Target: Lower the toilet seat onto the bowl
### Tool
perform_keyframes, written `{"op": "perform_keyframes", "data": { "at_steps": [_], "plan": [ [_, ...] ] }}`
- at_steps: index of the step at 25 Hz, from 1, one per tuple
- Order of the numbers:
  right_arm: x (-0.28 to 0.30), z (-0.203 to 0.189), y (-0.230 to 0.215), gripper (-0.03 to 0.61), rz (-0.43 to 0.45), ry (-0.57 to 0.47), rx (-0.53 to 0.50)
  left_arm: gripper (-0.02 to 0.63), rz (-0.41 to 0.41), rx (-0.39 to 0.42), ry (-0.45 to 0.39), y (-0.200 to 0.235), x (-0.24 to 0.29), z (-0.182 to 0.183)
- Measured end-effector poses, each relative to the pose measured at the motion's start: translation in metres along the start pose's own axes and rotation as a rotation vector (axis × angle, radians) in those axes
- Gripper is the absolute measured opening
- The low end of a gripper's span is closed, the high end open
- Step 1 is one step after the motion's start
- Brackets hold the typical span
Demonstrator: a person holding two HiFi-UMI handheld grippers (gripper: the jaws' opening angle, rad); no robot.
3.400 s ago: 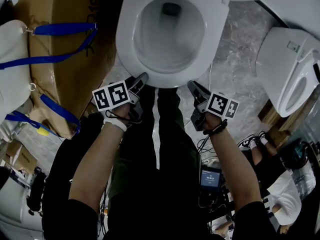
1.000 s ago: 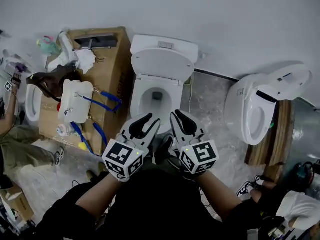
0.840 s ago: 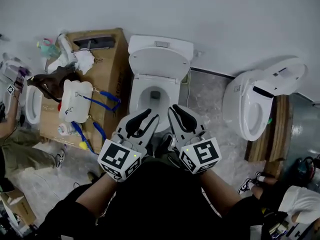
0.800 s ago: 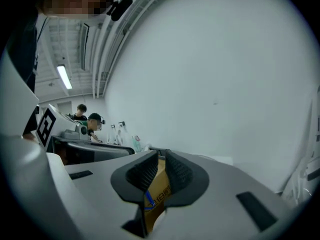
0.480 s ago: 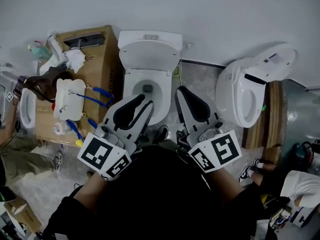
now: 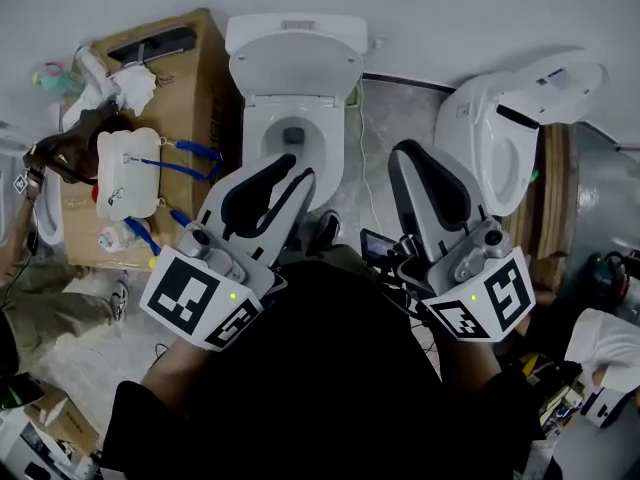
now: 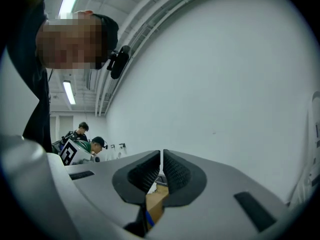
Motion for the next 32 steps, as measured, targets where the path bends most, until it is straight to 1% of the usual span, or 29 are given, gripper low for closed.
{"op": "perform_keyframes", "data": {
  "at_steps": [6,12,24,32],
  "plan": [
    [0.009,0.004,0.007,0.043,0.029,-0.013,0.026,0.098,-0.005,-0.005,-0.007,0.007,0.001,0.007],
    [0.012,-0.001,0.016,0.043,0.04,0.01,0.022,0.095,-0.001,-0.013,-0.012,0.009,-0.003,0.007],
    [0.019,-0.006,0.03,0.043,0.036,0.026,0.015,0.094,0.002,-0.017,-0.013,0.017,-0.017,0.006],
    [0.024,-0.012,0.041,0.043,0.032,0.033,0.014,0.094,0.005,-0.005,-0.011,0.024,-0.026,0.002]
  ]
}}
Point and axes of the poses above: the fingertips, and each gripper's own axes: x forward along the fingers, y to its left, z out of its top, the point moved 3 cm from there along -x, backward along the fingers, and after that the axes turned 12 degrees about z, right-handed, at the moved point
